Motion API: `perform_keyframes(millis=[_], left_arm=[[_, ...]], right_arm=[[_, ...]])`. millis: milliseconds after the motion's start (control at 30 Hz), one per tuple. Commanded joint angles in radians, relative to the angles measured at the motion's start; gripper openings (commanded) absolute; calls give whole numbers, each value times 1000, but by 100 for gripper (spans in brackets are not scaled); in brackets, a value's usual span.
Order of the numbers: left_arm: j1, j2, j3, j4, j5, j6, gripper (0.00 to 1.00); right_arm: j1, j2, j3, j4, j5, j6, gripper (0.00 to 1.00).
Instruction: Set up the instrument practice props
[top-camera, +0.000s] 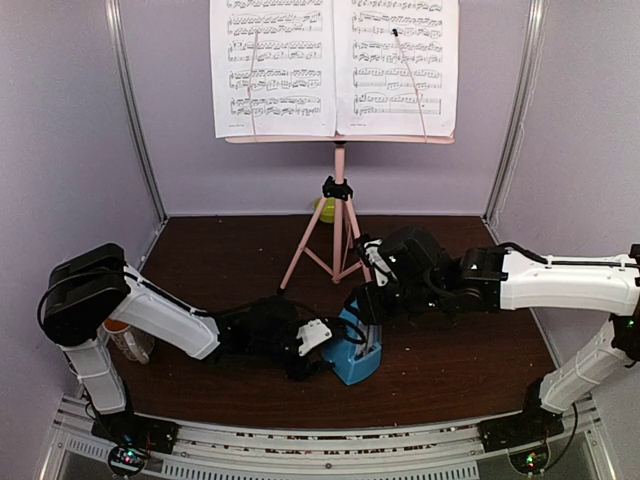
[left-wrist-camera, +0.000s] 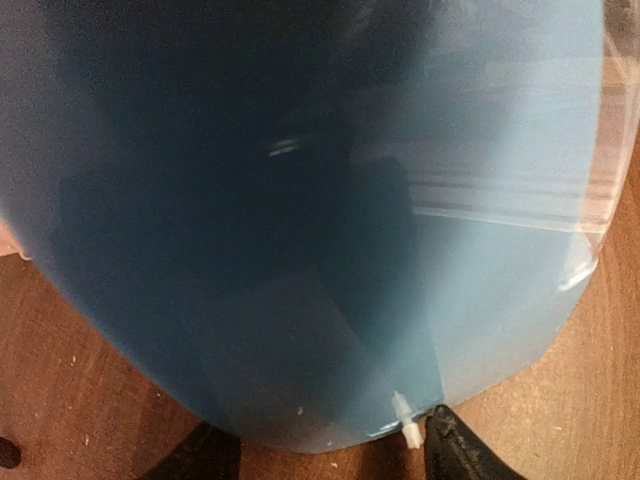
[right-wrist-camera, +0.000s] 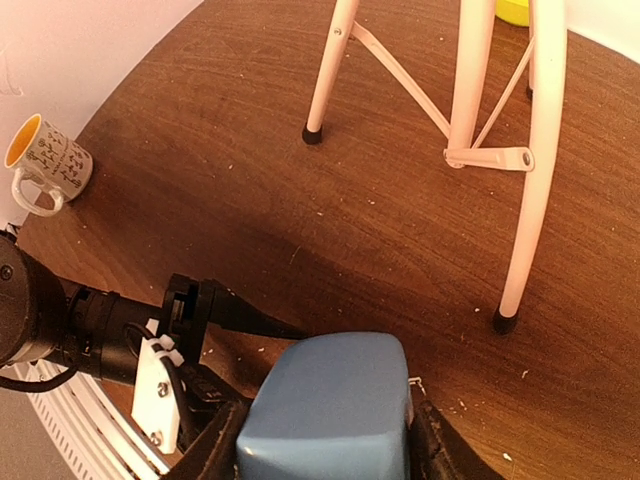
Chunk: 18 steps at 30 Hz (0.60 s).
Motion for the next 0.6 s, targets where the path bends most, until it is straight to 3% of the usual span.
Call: perform_keyframes(millis=[0,233,333,433,567], left_arm=[[-1,11,23,47,34,28,59],[5,-8,-4,50,21,38,44],[7,-31,-18,57,5,36,54],[7,-66,-42,69,-10,33,69],[8,-112,-75,69,-28,16,77]], right_arm=[[-1,-40,-5,56,-21,21,24],[-1,-51,-16,65,-19,24,25],[0,-54,-14,67,-20,28,29],[2,-54,-3,70,-27,33,46],[4,-60,20,64,-43,36,73]])
